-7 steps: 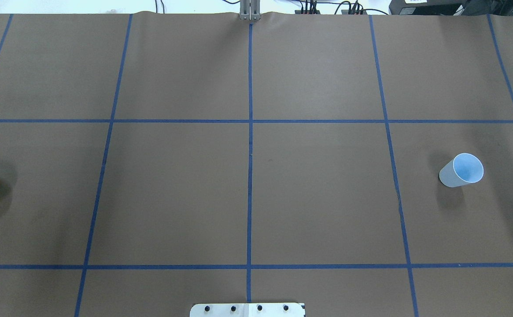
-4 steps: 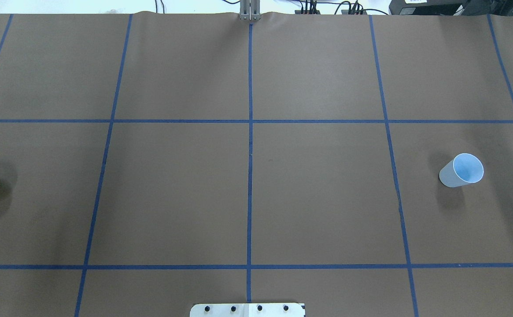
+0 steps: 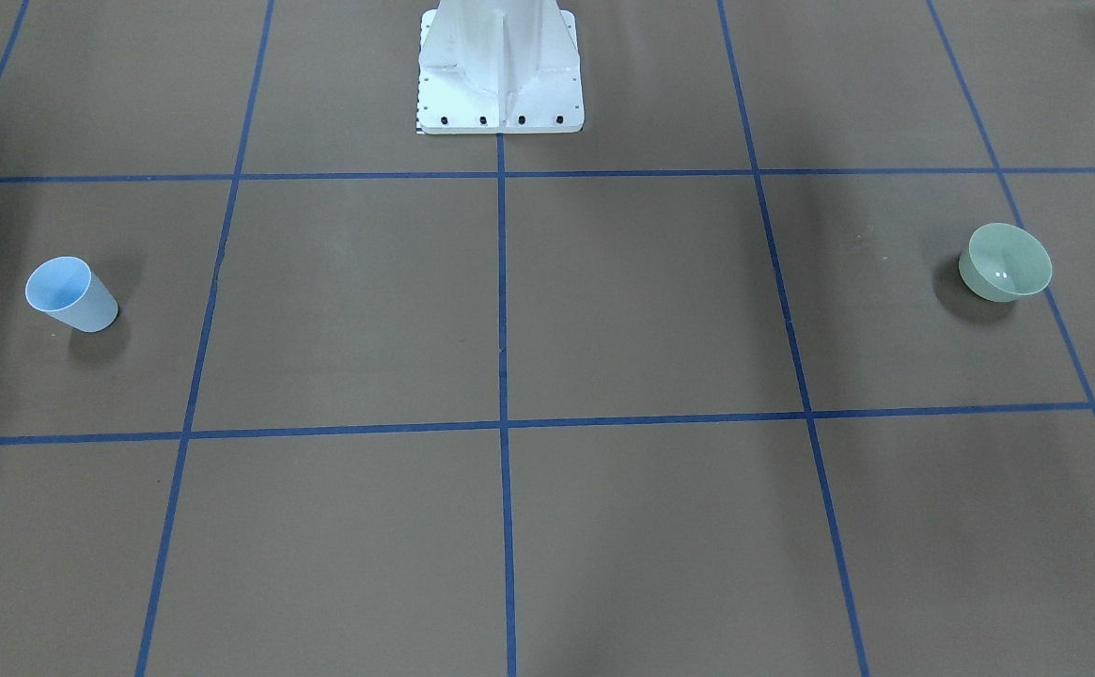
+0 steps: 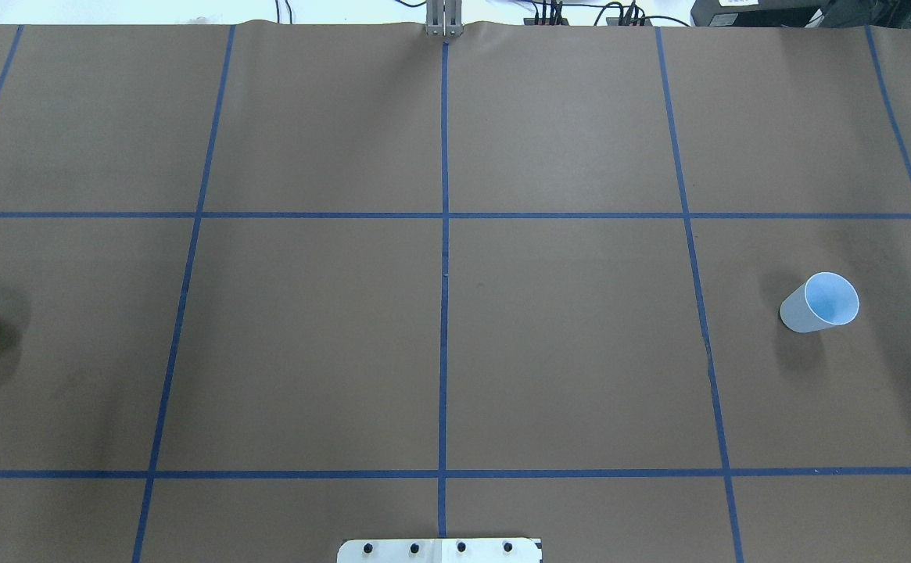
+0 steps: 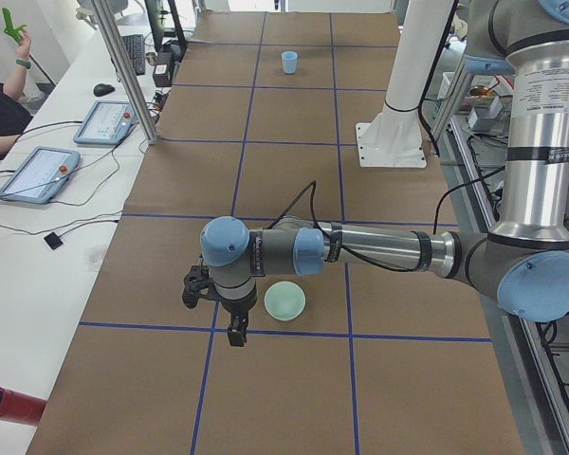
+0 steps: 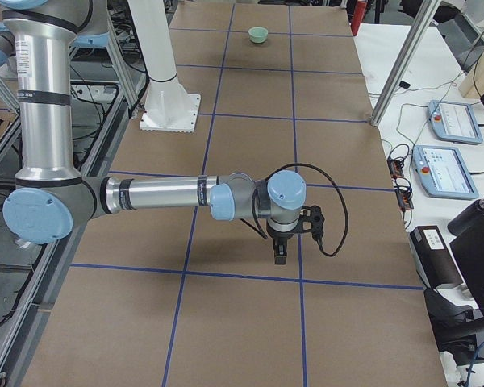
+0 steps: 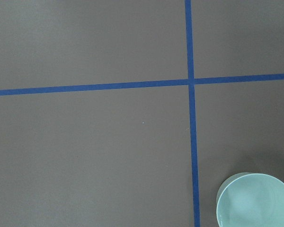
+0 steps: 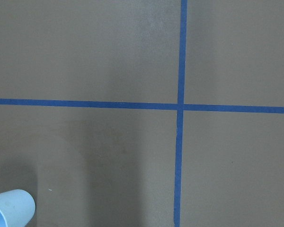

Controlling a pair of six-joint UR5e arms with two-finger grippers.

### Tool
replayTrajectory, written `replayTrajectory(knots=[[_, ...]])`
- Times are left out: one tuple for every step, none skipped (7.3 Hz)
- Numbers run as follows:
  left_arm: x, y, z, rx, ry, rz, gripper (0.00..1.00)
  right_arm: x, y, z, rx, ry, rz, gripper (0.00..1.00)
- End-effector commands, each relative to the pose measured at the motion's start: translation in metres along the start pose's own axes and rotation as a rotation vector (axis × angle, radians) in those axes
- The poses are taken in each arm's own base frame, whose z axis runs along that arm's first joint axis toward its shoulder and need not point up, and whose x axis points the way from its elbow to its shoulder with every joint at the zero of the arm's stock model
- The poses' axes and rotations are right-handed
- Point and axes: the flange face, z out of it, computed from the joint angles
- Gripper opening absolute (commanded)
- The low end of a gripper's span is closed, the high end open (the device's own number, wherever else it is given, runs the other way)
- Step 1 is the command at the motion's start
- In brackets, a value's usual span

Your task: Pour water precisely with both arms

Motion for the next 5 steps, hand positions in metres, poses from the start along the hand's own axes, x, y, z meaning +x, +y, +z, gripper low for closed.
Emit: replayTrajectory(knots=[[0.0028, -0.0008, 0.0001, 0.002, 0.005, 0.002, 1.0, 0.0006, 0.0, 0.0002, 0.0, 0.0, 0.001, 0.99], [0.0053, -0.0019, -0.0026, 0.008, 0.006, 0.005, 1.0, 0.0, 0.0, -0.0003, 0.001, 0.0, 0.0, 0.99], [0.0058, -0.002, -0.0032, 0.009, 0.006, 0.006, 1.0, -0.0013, -0.0001, -0.0003, 0.0, -0.003, -0.002, 0.99], [0.0058, -0.002, -0.0032, 0.009, 0.006, 0.006, 1.0, -0.0008, -0.0001, -0.0008, 0.002, -0.003, -0.001, 0.99], [0.0058, -0.002, -0.0032, 0.009, 0.006, 0.006, 1.0, -0.0003, 0.0006, -0.0004, 0.0, -0.003, 0.0, 0.99]])
